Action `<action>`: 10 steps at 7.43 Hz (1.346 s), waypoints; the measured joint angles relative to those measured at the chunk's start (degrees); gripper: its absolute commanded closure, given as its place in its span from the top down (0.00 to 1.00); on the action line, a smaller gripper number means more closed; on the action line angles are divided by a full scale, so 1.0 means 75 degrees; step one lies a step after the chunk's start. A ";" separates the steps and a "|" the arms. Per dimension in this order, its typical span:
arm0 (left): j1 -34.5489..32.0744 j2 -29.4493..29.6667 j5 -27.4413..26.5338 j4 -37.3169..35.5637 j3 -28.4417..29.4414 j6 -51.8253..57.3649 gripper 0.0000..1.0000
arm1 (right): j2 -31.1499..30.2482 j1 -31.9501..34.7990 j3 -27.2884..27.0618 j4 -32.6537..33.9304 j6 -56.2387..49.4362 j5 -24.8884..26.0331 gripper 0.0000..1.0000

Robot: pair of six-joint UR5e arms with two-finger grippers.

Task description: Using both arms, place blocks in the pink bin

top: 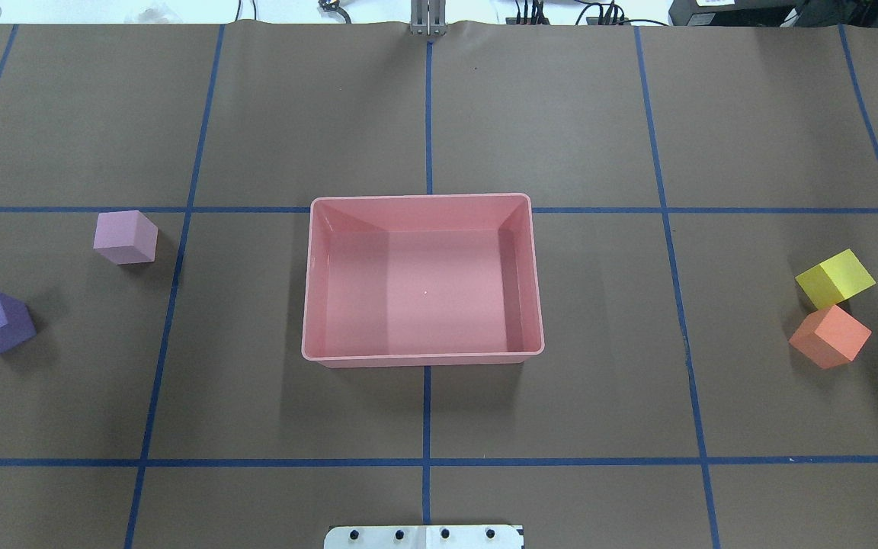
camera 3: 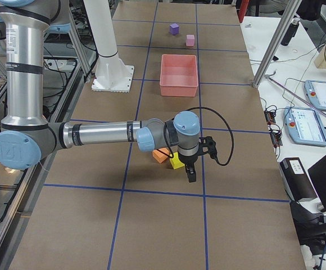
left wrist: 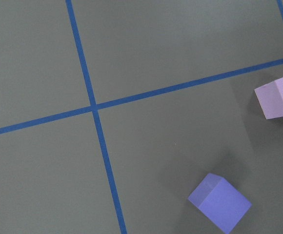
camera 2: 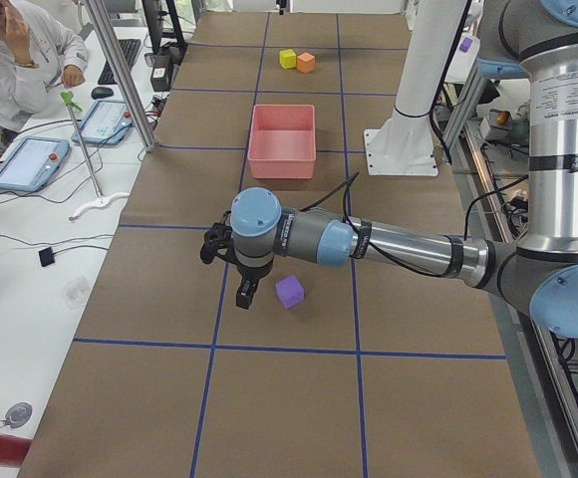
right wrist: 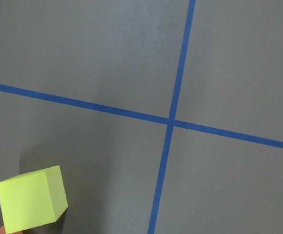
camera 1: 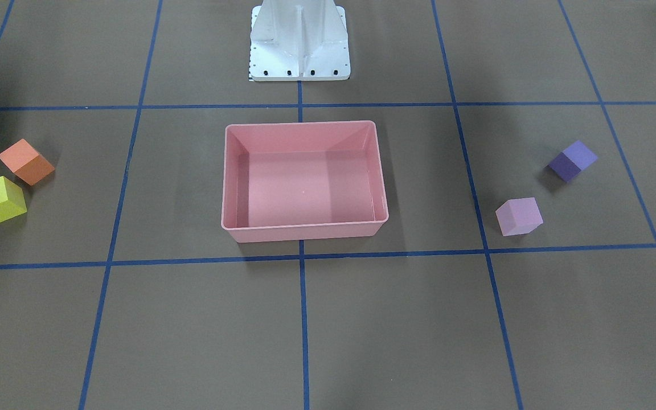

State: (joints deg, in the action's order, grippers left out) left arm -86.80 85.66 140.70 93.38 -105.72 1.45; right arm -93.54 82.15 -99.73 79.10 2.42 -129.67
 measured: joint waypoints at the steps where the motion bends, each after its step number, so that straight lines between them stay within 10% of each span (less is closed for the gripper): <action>1: 0.0373 0.0167 0.0005 0.0047 -0.0005 -0.0375 1.00 | 0.0228 -0.0299 0.0019 -0.0055 0.0090 0.0030 1.00; 10: 0.3956 0.2164 -0.1795 0.2051 0.1415 -0.7098 1.00 | 0.0834 -0.1215 0.0053 -0.0109 0.1188 0.0004 1.00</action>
State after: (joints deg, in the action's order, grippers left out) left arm -57.14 101.89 127.23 108.76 -95.11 -51.78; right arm -87.28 73.04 -99.33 78.29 11.33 -129.64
